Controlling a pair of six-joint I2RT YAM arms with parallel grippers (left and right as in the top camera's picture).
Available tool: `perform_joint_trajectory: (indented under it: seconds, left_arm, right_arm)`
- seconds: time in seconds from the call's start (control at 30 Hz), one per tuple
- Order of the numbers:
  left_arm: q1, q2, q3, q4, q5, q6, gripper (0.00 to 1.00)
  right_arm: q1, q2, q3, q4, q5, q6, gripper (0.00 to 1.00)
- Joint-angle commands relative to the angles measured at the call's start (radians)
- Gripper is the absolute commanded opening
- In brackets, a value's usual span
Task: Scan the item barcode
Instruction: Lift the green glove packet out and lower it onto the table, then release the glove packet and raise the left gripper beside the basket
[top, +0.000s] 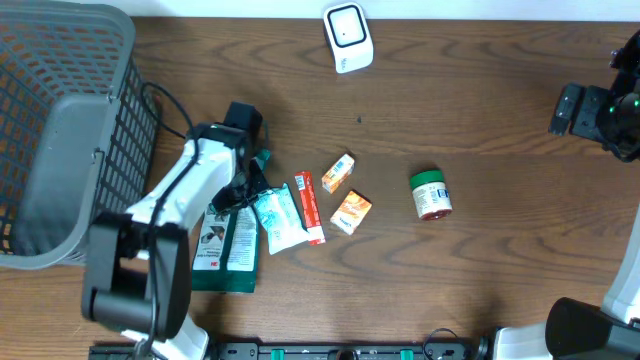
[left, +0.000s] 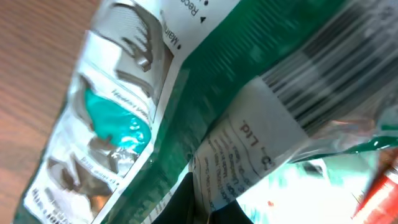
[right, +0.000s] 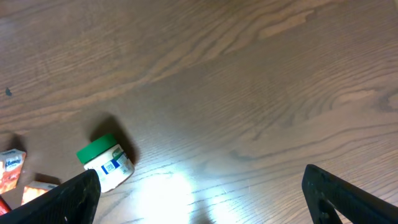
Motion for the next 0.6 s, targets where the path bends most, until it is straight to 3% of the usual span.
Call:
perform_joint_trajectory:
  seconds: [0.0,0.23,0.57]
  left_arm:
    - [-0.018,0.046,-0.006,0.018,-0.014,-0.017,0.07]
    - [-0.064,0.082,-0.006,0.084,-0.014,-0.027,0.07]
    - [-0.150,0.082,-0.006,0.192,0.032,-0.182,0.07]
  right_arm:
    - [-0.002,0.003,0.011,0.000,-0.001,0.012,0.99]
    - [-0.002,0.003,0.011,0.000,-0.001,0.012,0.99]
    - [-0.002,0.003,0.011,0.000,-0.001,0.012,0.99]
